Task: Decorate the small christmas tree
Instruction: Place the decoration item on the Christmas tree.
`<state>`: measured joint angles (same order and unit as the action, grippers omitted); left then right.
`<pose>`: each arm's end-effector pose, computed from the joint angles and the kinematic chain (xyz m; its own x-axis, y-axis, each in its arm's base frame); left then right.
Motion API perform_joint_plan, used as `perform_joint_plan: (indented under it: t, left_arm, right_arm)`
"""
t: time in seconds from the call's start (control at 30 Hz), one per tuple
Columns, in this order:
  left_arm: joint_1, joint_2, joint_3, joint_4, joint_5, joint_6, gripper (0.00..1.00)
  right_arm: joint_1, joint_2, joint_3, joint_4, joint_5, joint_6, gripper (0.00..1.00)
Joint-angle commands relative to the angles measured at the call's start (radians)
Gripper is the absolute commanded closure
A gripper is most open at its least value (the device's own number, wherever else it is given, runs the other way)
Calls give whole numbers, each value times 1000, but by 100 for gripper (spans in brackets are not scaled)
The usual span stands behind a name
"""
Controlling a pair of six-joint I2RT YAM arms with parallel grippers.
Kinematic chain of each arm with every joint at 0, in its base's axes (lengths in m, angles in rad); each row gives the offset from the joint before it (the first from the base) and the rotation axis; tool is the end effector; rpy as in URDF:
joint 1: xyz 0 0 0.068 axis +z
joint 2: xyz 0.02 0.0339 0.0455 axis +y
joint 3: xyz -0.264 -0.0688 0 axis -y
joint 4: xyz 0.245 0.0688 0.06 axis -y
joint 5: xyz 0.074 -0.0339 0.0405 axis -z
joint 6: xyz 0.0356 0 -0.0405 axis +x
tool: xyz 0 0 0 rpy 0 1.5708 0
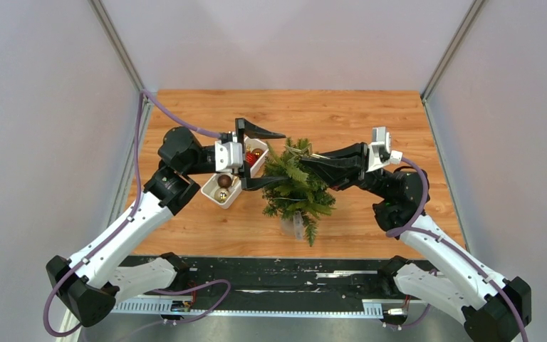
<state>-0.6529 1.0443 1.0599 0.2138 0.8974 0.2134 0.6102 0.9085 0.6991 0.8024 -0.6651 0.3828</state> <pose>0.1619 -0.1588 0.4274 0.3848 -0.1280 -0.9141 0.9230 0.0614 0.3800 0.1467 0.1294 0.3865 0.0998 0.4284 -0.8981 -0.9784 0.2065 -0.0102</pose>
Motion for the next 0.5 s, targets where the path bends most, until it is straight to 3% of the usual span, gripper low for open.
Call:
perform_joint_plan:
  t: [0.0,0.1,0.23,0.47]
  left_arm:
    - [2,-23,41,-14,-7,34,3]
    - [2,-28,35,-11,-10,38,2]
    - [2,-32,29,-4,-14,41,1]
    - [2,-39,19,1,-14,49,1]
  right_arm:
    - [5,35,-20,-180,-68,-10,100]
    - [6,41,-1,-215,-63,-20,96]
    - [5,45,27,-249,-61,-24,78]
    - [5,46,56,-259,-59,-27,74]
